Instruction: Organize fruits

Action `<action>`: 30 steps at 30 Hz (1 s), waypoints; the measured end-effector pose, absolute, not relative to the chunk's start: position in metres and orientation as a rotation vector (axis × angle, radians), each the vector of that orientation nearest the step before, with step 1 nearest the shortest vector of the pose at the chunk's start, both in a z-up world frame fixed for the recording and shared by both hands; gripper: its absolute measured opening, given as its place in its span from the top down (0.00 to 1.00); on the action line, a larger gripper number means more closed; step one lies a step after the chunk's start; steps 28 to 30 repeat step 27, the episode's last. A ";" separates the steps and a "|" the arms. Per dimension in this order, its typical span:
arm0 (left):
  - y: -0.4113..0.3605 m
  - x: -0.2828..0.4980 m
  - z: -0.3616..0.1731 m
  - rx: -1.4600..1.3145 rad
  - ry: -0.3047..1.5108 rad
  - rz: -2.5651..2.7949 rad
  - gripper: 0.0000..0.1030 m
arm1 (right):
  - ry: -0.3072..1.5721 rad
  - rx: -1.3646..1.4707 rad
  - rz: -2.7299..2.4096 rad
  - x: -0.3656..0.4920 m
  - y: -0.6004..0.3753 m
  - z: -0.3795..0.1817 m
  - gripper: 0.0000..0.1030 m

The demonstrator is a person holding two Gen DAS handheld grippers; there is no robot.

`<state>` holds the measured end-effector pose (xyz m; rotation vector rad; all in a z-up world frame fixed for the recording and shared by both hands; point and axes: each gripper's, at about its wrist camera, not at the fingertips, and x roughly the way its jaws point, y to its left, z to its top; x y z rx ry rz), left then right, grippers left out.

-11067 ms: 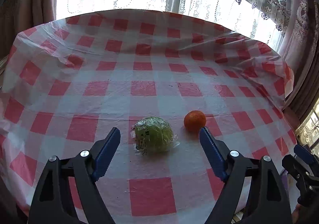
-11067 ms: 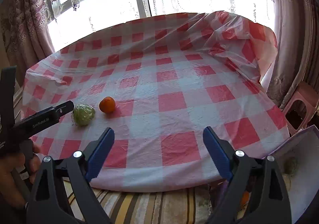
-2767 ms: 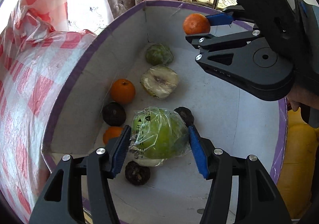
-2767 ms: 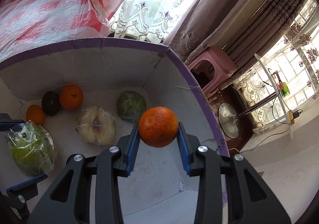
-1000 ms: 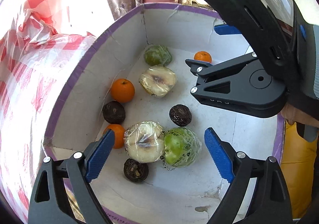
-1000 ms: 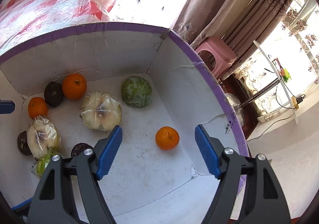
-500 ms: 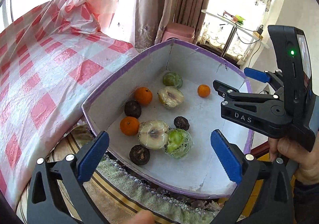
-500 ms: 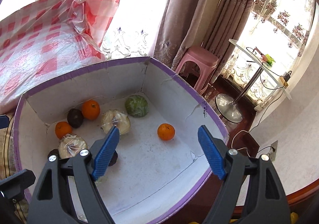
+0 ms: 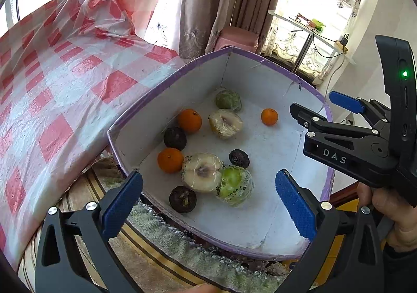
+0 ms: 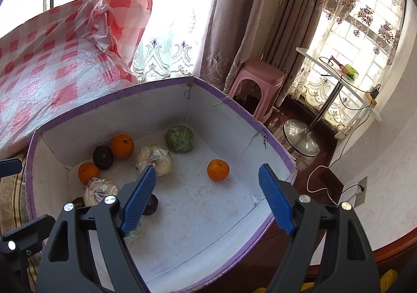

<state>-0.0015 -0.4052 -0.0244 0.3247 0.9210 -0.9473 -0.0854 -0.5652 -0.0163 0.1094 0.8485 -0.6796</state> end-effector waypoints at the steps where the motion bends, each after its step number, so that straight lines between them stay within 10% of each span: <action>1: -0.406 -0.002 -0.025 0.332 0.919 -0.944 0.04 | 0.848 0.114 -0.679 -0.086 -0.565 -0.017 0.21; 30: -0.387 0.003 -0.007 0.303 0.879 -0.879 0.04 | 0.815 0.154 -0.610 -0.082 -0.553 -0.005 0.19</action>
